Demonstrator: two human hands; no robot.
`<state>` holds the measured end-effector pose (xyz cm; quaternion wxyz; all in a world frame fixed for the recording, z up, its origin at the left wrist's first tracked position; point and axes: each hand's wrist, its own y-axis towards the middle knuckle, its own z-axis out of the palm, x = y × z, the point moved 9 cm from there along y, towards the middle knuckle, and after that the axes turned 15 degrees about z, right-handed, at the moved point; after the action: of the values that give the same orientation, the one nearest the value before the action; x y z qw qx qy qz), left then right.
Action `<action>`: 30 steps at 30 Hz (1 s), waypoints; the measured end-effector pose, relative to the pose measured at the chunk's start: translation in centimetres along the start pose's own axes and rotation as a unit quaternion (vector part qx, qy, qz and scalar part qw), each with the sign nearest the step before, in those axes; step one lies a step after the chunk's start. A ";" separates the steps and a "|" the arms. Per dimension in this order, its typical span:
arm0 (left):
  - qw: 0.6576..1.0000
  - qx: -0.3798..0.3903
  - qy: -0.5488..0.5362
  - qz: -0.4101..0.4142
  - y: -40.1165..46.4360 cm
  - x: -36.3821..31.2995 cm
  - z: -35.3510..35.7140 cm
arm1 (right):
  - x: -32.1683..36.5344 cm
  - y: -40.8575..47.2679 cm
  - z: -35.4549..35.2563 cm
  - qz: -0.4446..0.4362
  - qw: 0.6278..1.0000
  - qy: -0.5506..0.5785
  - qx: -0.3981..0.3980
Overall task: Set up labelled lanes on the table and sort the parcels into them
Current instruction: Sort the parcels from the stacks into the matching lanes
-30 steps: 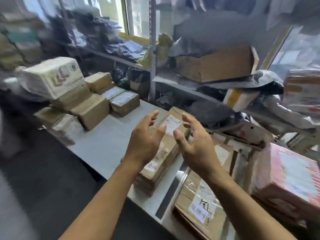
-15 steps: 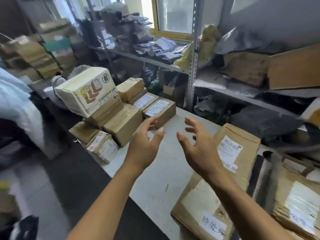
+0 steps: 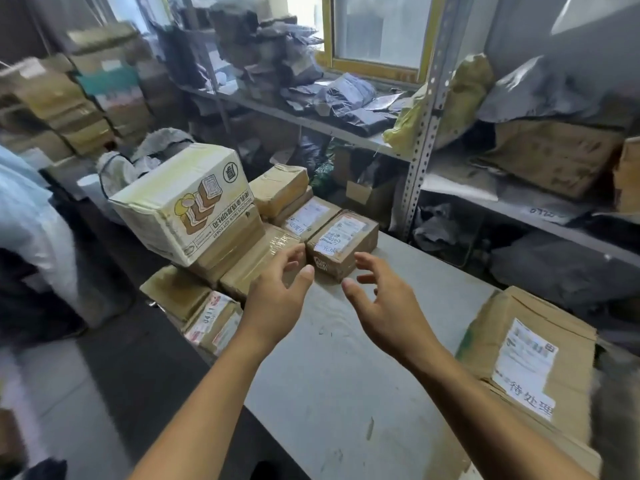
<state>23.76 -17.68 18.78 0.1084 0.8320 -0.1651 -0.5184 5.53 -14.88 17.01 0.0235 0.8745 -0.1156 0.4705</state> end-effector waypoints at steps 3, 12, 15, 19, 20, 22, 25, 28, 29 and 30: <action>0.999 0.026 -0.020 -0.010 2.5 3.5 0.7 | -0.2 2.7 1.3 0.032 0.999 -0.011 -0.011; 0.983 0.158 -0.071 -0.068 12.4 14.5 6.8 | -6.3 12.5 6.7 0.252 0.966 0.040 -0.045; 0.977 0.188 -0.034 -0.093 15.1 17.7 9.5 | -9.8 15.3 9.3 0.343 0.934 0.091 -0.034; 0.963 0.251 0.063 -0.073 17.8 20.1 12.9 | -13.6 18.2 12.3 0.409 0.903 0.128 -0.024; 0.953 0.281 0.089 -0.074 17.9 20.7 13.7 | -14.2 18.7 13.0 0.415 0.900 0.133 -0.025; 0.930 0.332 0.120 -0.101 17.9 22.1 15.0 | -14.9 19.4 14.0 0.419 0.895 0.151 -0.033; 0.917 0.341 0.166 -0.122 18.0 23.3 15.8 | -15.3 20.1 15.4 0.404 0.889 0.215 -0.027; 0.918 0.334 0.178 -0.115 18.1 23.6 16.3 | -15.9 20.1 16.2 0.406 0.879 0.250 -0.028; 0.918 0.332 0.179 -0.117 18.2 23.8 16.4 | -16.3 20.0 16.2 0.412 0.875 0.251 -0.036; 0.919 0.328 0.175 -0.131 18.2 24.1 16.3 | -16.6 19.8 15.9 0.419 0.872 0.249 -0.050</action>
<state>15.96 -43.94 -1.89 -0.2125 0.9125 -0.1936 -0.2909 5.22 -33.51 -6.94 -0.1040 0.5955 -0.4845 0.6324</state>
